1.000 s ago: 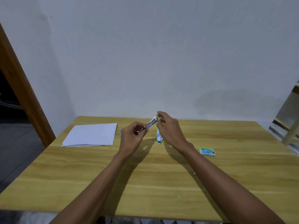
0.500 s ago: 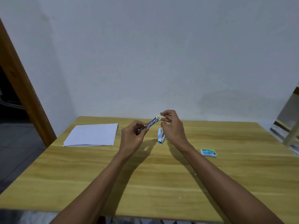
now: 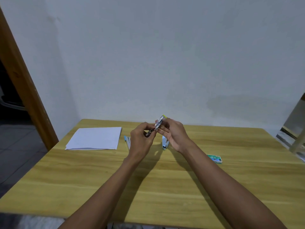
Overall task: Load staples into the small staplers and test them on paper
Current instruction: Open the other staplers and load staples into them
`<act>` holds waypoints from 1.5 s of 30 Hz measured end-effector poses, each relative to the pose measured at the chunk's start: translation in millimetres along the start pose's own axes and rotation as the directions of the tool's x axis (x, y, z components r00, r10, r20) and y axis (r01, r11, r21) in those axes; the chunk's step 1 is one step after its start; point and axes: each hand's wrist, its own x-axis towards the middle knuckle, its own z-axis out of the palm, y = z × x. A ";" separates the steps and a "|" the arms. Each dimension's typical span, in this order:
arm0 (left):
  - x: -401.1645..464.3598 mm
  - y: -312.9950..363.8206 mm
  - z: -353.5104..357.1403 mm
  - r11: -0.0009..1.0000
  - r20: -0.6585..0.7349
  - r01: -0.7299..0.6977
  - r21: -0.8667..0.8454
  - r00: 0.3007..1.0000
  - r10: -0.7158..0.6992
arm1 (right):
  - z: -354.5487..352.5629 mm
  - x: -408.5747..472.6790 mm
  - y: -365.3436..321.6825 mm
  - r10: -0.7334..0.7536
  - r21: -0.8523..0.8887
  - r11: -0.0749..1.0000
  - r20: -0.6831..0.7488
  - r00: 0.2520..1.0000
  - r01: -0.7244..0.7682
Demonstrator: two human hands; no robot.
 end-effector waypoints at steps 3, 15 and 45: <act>-2.6 4.5 0.8 1.000 0.001 -0.004 -0.009 1.000 0.004 | 2.2 -1.6 -3.0 -0.046 -0.084 0.995 -0.006 0.999 0.045; -2.5 8.4 -0.3 0.999 0.001 0.006 -0.039 1.000 -0.006 | 5.6 -5.2 -3.5 -0.187 -0.277 0.947 -0.071 0.980 0.161; -2.0 8.2 -4.5 0.997 0.057 0.070 -0.020 0.996 -0.069 | -15.4 -3.5 -12.2 0.082 -0.079 0.994 0.065 0.995 -0.077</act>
